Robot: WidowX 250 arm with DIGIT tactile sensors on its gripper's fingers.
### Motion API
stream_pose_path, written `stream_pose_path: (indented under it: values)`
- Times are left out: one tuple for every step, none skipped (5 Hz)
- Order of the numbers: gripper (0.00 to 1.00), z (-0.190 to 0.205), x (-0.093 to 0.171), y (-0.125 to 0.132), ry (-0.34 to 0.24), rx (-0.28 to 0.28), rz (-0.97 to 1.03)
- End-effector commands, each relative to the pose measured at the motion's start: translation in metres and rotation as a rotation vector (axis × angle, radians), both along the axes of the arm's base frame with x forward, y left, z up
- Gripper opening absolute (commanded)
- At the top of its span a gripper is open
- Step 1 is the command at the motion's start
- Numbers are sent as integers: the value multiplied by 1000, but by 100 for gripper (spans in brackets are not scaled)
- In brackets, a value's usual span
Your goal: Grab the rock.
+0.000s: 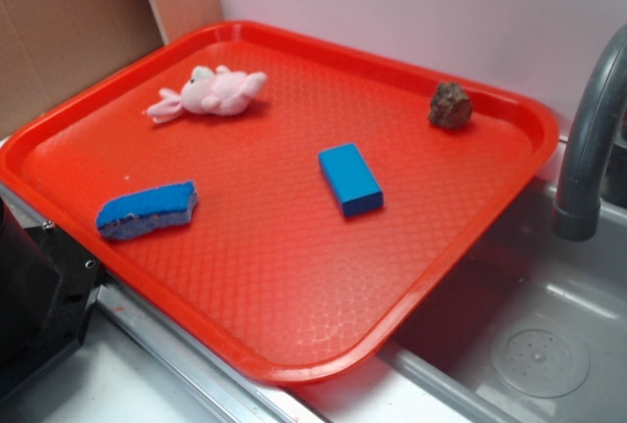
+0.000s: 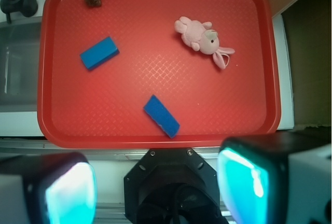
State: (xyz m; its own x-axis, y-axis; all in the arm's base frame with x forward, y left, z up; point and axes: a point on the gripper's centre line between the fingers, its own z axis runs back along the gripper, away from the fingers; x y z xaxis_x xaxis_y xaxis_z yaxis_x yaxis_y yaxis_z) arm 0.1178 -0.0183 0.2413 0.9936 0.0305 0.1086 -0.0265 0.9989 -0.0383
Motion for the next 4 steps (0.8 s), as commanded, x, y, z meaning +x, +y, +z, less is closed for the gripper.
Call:
stream_pose_path:
  values:
    - [100, 0, 0, 0, 0, 0, 0]
    - [100, -50, 50, -2, 28, 166, 27]
    - [100, -81, 103, -24, -35, 90, 27]
    - [100, -85, 113, -43, -62, 127, 28]
